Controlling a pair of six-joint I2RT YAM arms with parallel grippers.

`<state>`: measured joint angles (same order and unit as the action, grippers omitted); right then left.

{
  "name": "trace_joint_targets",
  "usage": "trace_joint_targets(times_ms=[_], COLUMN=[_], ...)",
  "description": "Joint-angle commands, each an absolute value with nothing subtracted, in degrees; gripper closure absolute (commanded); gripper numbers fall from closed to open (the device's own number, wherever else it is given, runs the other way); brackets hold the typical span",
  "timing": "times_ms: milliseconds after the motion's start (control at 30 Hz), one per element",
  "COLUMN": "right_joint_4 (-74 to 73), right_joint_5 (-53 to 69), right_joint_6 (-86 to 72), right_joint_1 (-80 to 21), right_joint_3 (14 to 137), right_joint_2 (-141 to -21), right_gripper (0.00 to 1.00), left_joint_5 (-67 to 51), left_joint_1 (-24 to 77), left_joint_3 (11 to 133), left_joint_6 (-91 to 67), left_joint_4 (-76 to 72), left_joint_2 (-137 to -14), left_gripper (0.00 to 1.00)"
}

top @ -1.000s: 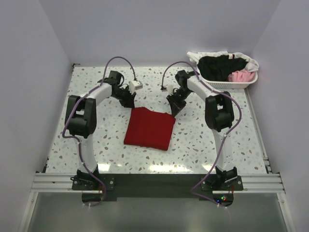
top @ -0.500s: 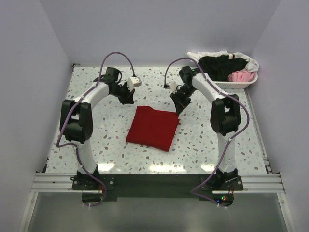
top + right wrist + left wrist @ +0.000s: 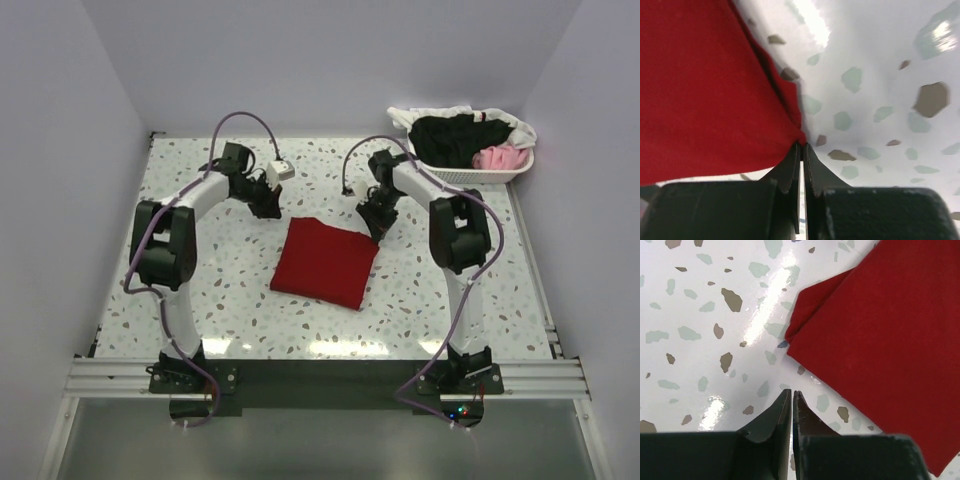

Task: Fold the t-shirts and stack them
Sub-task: Fold the tshirt

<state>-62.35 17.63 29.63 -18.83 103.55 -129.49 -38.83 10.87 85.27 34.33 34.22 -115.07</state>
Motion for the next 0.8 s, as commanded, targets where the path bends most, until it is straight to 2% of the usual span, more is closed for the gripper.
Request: trace_joint_targets(times_ms=[0, 133, 167, 200, 233, 267, 300, 367, 400, 467, 567, 633, 767], right_joint_4=[-54.7, -54.5, -54.4, -54.4, -54.1, -54.0, -53.9, -54.4, -55.0, -55.2, -50.8, -44.3, -39.4], right_joint_5=[10.5, 10.2, 10.1, 10.5, 11.2, 12.2, 13.5, 20.3, 23.5, 34.7, 50.3, 55.4, 62.5], right_joint_6=[28.6, 26.0, 25.8, 25.4, 25.1, 24.5, 22.6, 20.4, 17.4, 12.5, 1.8, -5.3, -9.2], right_joint_1=[-18.5, -18.5, -18.5, -18.4, -17.9, -17.6, -17.2, -16.7, -16.7, -16.8, -18.4, -21.2, -27.1], right_joint_3=[107.3, 111.8, 111.5, 111.4, 110.6, 110.2, 109.8, 108.3, 107.7, 103.1, 90.7, 80.4, 71.4], right_joint_2=[-132.0, -132.6, -130.8, -129.7, -128.2, -126.2, -122.6, -118.2, -114.2, -110.8, -104.9, -102.0, -101.4], right_gripper=[1.0, 1.0, 0.87, 0.78, 0.54, 0.45, 0.38, 0.19, 0.16, 0.08, 0.07, 0.07, 0.05], left_joint_5=[-42.8, -44.2, -45.0, -46.1, -49.0, -50.6, -52.1, -56.8, -57.9, -61.0, -65.4, -67.3, -70.4], left_joint_1=[10.3, 10.3, 10.3, 10.3, 10.3, 10.3, 10.3, 10.7, 11.1, 13.0, 17.1, 19.3, 23.6], left_joint_3=[82.2, 78.8, 77.8, 77.3, 76.4, 74.3, 73.0, 68.6, 67.1, 62.4, 55.5, 52.7, 48.6], left_joint_6=[28.4, 21.3, 18.4, 16.9, 15.7, 12.5, 10.7, 6.1, 4.6, 0.5, -8.0, -12.3, -20.4], left_joint_4=[28.8, 24.1, 23.4, 22.9, 22.6, 21.2, 20.3, 18.4, 17.7, 16.0, 10.5, 7.0, -2.4], left_joint_2=[-111.2, -106.6, -105.6, -103.2, -101.9, -100.4, -97.4, -94.7, -92.3, -90.2, -87.5, -87.6, -90.8], left_gripper=[0.89, 0.75, 0.73, 0.65, 0.59, 0.56, 0.46, 0.38, 0.34, 0.32, 0.3, 0.29, 0.26])
